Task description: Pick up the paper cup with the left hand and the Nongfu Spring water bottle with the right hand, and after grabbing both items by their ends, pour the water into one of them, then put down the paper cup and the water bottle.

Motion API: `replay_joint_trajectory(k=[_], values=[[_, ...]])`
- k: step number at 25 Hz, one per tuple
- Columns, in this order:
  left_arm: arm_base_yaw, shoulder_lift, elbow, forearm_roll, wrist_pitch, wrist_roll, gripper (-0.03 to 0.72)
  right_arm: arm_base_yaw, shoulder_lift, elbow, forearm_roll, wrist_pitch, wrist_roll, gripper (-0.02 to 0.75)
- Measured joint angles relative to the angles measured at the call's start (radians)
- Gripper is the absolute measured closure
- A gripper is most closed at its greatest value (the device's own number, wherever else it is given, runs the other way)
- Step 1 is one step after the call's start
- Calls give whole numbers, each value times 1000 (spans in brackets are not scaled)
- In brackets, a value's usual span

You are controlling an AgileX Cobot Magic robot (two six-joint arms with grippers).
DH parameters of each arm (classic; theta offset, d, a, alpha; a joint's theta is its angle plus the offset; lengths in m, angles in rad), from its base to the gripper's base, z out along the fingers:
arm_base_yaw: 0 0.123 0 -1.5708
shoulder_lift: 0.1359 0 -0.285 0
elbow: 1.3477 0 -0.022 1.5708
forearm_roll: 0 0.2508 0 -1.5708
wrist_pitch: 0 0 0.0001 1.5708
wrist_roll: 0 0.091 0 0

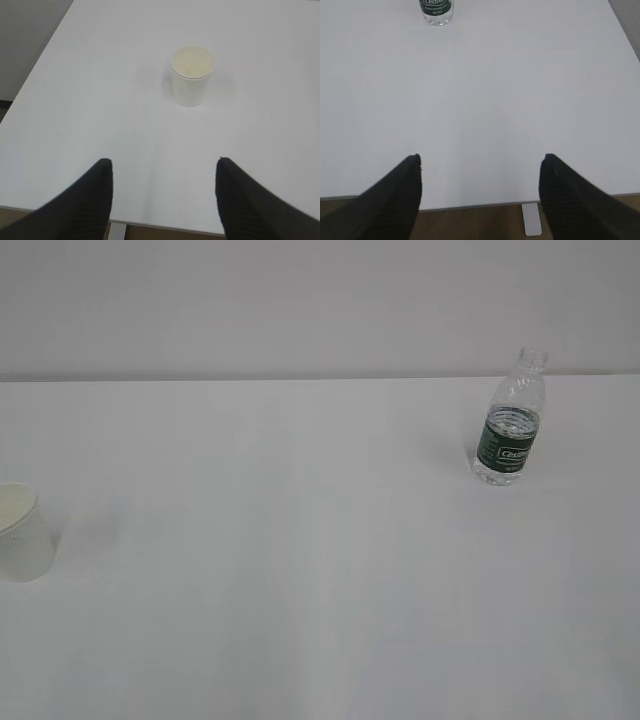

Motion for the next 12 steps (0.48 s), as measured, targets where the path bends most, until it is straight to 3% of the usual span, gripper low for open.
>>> replay_joint_trajectory(k=[12], values=[[0, 79, -60, -18, -39, 9, 228, 0, 0, -51, 4, -23, 0, 187]])
